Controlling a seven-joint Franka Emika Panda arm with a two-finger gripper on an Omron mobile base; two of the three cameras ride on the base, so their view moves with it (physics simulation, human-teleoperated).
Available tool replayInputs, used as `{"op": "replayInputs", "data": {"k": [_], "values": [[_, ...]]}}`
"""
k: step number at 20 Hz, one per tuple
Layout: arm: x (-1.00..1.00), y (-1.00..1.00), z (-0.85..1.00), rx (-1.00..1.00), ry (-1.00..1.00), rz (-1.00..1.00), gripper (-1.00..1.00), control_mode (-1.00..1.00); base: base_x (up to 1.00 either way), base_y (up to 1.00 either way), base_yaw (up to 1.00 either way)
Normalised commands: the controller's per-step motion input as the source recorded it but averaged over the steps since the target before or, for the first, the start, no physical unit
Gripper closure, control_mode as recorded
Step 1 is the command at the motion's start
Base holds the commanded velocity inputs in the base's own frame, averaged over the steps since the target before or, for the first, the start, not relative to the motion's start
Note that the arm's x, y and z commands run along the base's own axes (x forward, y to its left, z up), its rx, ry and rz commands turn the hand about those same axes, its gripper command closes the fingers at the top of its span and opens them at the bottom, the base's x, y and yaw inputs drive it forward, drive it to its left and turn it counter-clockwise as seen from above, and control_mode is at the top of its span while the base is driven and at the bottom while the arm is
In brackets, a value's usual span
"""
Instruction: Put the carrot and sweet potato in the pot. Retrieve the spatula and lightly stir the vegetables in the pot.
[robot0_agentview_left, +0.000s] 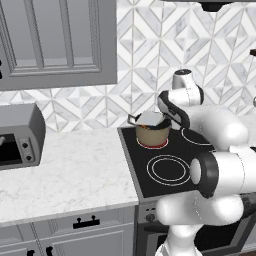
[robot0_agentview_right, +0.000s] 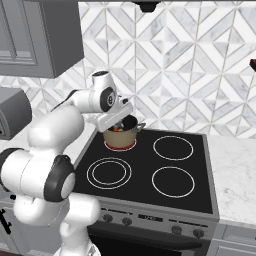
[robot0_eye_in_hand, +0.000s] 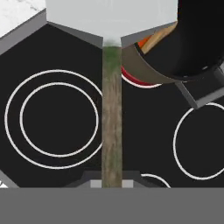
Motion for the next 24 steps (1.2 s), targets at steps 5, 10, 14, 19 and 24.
{"op": "replayInputs", "data": {"k": [5, 10, 14, 19, 24], "values": [[0.33, -0.51, 0.22, -0.14, -0.01, 0.14, 1.00, -1.00, 0.00, 0.00, 0.00], [0.13, -0.07, 0.00, -0.02, 0.00, 0.06, 1.00, -1.00, 0.00, 0.00, 0.00], [0.20, 0.00, -0.03, -0.02, 0.00, 0.00, 1.00, -1.00, 0.00, 0.00, 0.00], [0.53, -0.01, -0.22, -0.10, 0.00, 0.00, 1.00, -1.00, 0.00, 0.00, 0.00], [0.51, -0.13, -0.29, -0.08, -0.07, 0.00, 1.00, -1.00, 0.00, 0.00, 0.00]]}}
